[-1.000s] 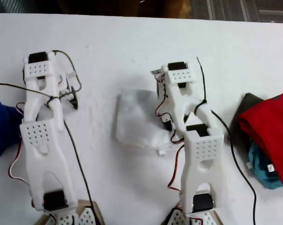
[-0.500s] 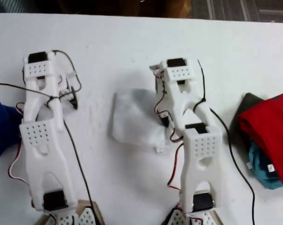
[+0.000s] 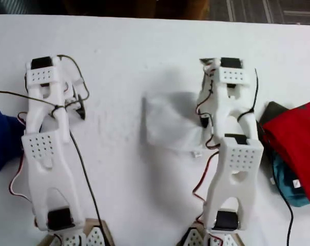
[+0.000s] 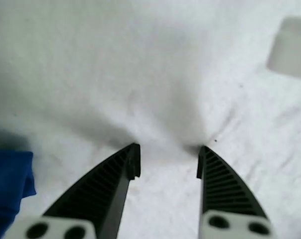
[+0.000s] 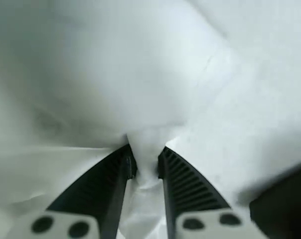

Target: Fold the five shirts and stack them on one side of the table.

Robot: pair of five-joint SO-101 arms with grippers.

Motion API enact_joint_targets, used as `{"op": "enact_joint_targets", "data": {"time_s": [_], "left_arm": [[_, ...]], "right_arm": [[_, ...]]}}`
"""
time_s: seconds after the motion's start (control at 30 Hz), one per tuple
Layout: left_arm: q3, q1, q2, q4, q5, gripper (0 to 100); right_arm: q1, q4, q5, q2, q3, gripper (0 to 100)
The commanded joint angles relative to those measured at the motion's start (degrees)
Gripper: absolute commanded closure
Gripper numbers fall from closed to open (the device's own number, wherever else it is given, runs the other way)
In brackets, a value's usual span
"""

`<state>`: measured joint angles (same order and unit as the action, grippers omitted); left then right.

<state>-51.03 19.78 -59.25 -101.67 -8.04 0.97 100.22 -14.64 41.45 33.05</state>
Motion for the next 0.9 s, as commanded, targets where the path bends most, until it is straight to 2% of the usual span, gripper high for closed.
{"op": "enact_joint_targets", "data": {"time_s": [0.0,0.13,0.4,0.63,0.87], "left_arm": [[0.3,-0.2,-0.4,-0.1,0.4,81],[0.3,-0.2,-0.4,-0.1,0.4,81],[0.3,-0.2,-0.4,-0.2,0.4,81],[0.3,-0.2,-0.4,-0.2,0.4,81],[0.3,-0.2,-0.4,-0.2,0.4,81]], "right_arm": [[2.5,1.3,0.1,-7.3,2.2,97.9],[5.0,1.2,-0.6,-13.4,2.2,97.9],[11.3,1.2,-8.3,-22.4,2.2,97.9],[21.4,1.1,-14.4,-24.7,2.3,97.9],[32.5,1.1,-15.5,-24.6,6.2,97.9]]}}
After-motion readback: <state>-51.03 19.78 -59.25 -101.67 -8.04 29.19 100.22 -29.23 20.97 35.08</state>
